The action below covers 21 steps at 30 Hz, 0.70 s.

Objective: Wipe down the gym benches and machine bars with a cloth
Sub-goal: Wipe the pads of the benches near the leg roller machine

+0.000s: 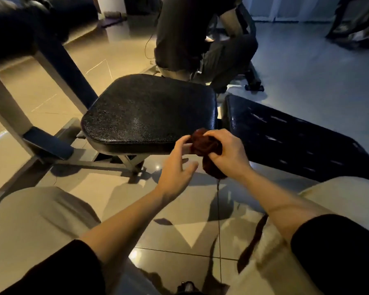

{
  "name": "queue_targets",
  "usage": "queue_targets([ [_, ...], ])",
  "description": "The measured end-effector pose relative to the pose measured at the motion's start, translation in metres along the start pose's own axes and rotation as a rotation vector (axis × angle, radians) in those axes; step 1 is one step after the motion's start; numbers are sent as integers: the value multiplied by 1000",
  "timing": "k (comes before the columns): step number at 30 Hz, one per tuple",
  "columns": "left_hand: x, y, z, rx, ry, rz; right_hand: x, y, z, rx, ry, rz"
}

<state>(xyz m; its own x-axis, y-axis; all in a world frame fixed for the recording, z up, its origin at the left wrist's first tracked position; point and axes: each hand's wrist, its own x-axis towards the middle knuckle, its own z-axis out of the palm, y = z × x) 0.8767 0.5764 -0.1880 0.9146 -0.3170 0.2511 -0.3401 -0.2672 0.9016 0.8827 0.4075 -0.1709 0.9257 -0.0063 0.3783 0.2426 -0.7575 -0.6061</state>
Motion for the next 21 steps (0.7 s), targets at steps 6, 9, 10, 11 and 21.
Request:
queue_targets([
  [6,26,-22,-45,873,5,345,-6,26,2,-176,194,203],
  [9,26,-37,-56,1044,-52,325,-7,23,31,-143,187,166],
  [10,23,-42,-59,1074,-54,294,-6,19,42,-132,211,171],
  [11,21,-46,-62,1092,-45,266,-5,14,52,-134,249,185],
  [21,5,-71,-106,1232,-85,273,0,-40,125,-270,430,141],
])
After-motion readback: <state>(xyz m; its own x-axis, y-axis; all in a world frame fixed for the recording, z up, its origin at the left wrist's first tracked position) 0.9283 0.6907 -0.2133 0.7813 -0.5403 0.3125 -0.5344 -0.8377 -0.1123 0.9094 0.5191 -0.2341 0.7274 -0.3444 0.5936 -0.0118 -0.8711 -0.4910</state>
